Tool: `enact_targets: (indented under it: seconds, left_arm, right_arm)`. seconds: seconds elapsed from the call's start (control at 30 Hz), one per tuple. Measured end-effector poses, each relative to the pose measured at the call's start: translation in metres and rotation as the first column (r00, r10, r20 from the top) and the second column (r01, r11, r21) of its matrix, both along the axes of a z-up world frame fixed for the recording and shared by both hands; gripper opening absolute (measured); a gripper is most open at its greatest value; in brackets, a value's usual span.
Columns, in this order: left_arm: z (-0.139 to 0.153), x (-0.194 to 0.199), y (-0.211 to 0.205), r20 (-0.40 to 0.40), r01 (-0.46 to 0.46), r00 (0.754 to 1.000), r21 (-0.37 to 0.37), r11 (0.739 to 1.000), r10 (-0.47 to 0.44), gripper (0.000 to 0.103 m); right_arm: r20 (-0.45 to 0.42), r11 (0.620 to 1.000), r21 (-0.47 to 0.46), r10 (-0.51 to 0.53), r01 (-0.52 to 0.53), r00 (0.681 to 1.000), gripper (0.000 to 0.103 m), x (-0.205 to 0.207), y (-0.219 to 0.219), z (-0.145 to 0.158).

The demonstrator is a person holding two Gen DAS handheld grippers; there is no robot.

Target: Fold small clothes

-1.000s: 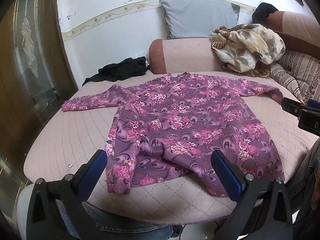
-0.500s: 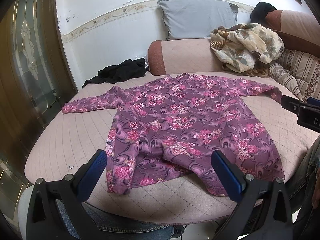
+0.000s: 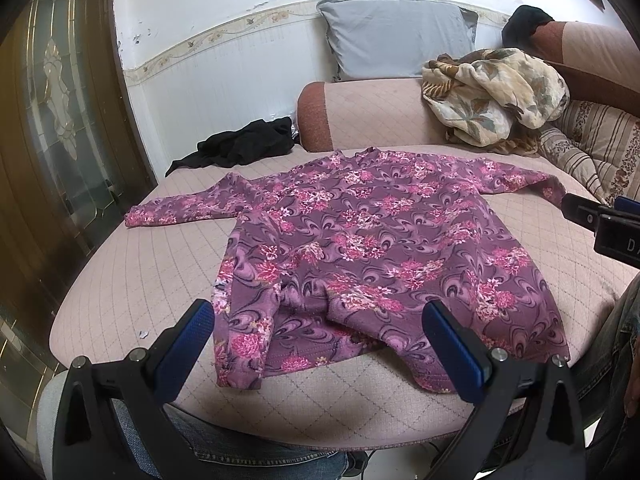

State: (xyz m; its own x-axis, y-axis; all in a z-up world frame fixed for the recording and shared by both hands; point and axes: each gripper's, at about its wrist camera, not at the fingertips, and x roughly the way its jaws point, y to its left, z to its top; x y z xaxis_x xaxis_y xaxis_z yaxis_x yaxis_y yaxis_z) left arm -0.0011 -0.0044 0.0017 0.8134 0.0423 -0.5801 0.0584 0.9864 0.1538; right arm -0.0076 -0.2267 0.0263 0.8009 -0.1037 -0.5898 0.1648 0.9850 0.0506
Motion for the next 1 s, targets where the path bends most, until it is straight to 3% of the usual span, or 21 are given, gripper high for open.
enact_targets:
  seconds: [0.53,1.0]
  left_arm:
    - [0.0000,-0.0014,-0.0018,0.000,-0.001,1.000,0.003,1.000,0.001,0.103]
    - [-0.0033,0.0060,0.0061,-0.014,-0.014,1.000,0.016,1.000,0.014,0.103]
  right_arm:
    - [-0.008,1.000,-0.002,0.001,-0.001,1.000,0.103,0.0007,0.0019,-0.0001]
    - [-0.007,0.997,0.072,-0.002,0.003,1.000,0.103,0.0000,0.0015,-0.0016]
